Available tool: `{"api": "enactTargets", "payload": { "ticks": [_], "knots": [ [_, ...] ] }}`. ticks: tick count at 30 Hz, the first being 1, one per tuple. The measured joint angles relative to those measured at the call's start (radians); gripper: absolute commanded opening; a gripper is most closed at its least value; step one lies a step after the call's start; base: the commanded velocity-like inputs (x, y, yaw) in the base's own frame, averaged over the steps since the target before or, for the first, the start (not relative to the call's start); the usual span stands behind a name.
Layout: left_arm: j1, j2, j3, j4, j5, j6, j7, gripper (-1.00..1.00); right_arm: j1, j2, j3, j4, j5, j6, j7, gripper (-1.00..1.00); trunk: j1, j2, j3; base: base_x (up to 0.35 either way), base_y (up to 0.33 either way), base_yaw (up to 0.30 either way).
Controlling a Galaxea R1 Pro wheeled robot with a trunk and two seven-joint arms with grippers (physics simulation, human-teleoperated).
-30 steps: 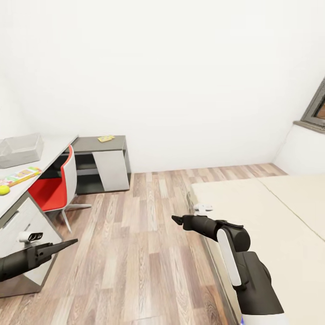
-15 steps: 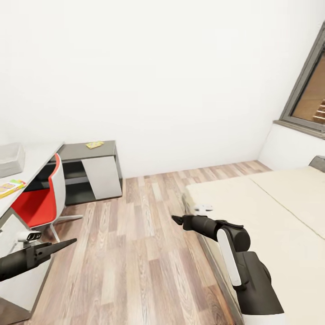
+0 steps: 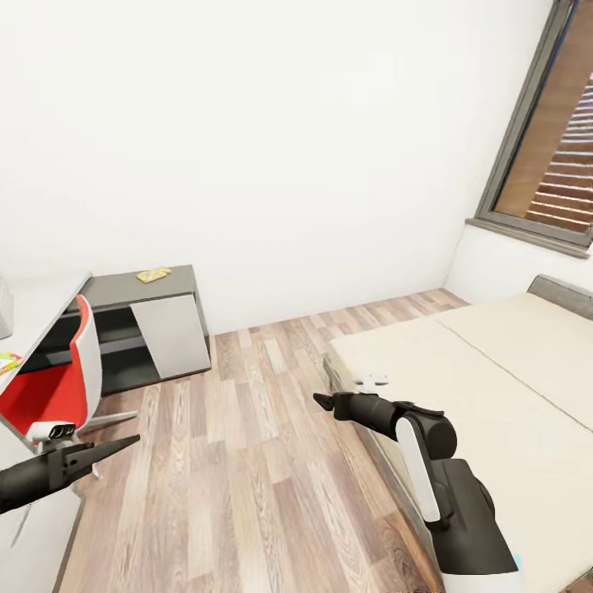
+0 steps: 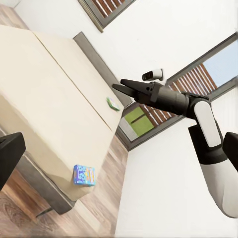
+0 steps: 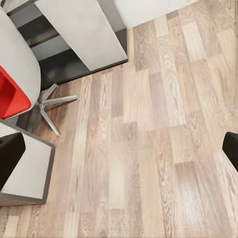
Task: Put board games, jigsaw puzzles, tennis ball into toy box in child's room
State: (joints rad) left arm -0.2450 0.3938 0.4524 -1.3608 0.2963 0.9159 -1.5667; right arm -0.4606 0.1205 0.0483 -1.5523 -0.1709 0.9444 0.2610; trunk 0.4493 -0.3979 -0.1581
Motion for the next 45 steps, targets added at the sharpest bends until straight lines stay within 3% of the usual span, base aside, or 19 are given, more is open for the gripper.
{"api": "enactTargets", "payload": {
  "ticks": [30,45],
  "knots": [
    [0.000,-0.003,0.000,0.000,0.000,0.000,0.000,1.00,0.000,0.000,0.000,0.000,0.000,0.000,0.000,1.00,0.000,0.000,0.036,0.020,0.041,-0.213],
    [0.000,-0.003,0.000,0.000,0.000,0.000,0.000,1.00,0.000,0.000,0.000,0.000,0.000,0.000,0.000,1.00,0.000,0.000,0.054,0.039,0.231,-0.213]
  ]
}}
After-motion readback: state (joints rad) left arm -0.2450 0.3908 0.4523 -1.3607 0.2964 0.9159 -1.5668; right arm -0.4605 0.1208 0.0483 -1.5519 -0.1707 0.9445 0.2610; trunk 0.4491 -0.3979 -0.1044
